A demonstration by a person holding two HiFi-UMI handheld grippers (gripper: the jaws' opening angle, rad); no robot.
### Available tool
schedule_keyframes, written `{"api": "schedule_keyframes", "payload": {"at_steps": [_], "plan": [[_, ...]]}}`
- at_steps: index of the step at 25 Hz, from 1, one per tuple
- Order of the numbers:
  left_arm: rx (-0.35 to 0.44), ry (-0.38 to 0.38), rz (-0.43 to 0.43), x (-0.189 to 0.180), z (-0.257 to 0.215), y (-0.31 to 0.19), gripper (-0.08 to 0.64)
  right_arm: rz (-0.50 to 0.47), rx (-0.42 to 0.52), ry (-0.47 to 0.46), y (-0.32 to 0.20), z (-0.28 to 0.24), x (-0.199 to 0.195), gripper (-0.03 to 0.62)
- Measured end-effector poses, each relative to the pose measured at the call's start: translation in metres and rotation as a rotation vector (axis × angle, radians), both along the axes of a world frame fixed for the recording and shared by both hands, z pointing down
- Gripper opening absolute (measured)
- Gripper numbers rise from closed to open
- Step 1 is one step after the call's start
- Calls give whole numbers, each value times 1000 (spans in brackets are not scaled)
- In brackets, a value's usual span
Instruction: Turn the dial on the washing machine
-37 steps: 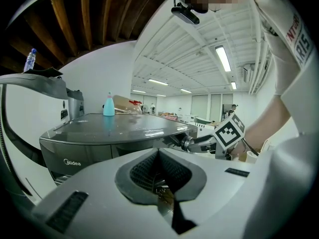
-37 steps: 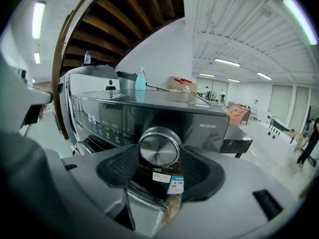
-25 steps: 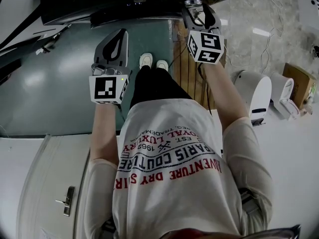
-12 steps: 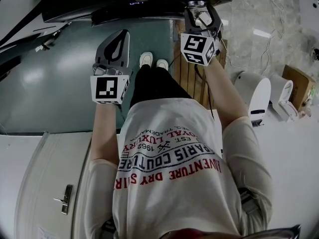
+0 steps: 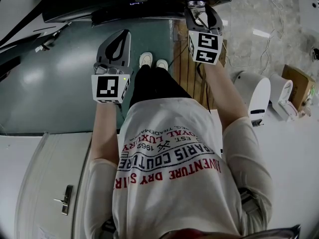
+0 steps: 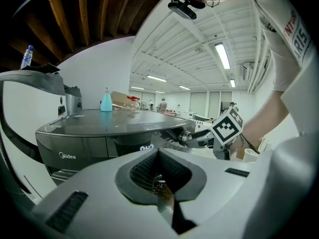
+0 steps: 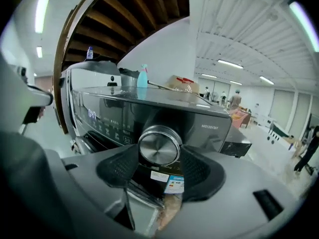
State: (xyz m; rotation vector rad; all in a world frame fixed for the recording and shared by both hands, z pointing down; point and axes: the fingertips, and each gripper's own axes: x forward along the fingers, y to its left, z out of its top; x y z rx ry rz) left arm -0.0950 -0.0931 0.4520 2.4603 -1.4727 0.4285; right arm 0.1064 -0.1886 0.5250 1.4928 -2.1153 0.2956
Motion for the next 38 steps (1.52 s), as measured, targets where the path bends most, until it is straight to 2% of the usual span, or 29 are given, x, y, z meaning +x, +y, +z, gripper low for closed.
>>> {"api": "schedule_keyframes", "payload": {"at_steps": [5, 10, 12, 15, 23, 25, 30, 36, 38], "plan": [[2, -5, 7, 2, 0, 0, 15, -1, -30, -100, 0, 2, 2, 276], [2, -5, 16, 4, 0, 0, 15, -11, 16, -56, 0, -1, 0, 278], [0, -6, 18, 5, 0, 1, 15, -10, 59, -10, 2, -6, -1, 292], [-1, -6, 20, 5, 1, 1, 15, -57, 121, 118, 8, -9, -7, 310], [-2, -10, 21, 2, 2, 4, 15, -104, 179, 385, 4, 3, -7, 308], [0, -11, 21, 2, 1, 4, 15, -101, 174, 408, 2, 4, -6, 305], [1, -14, 19, 0, 1, 3, 15, -66, 126, 325, 0, 5, -5, 284], [-5, -14, 21, -1, 3, 3, 15, 5, 36, 61, -1, 2, -5, 284], [-6, -18, 21, -1, 3, 3, 15, 19, 21, 3, -1, 3, -4, 284]]}}
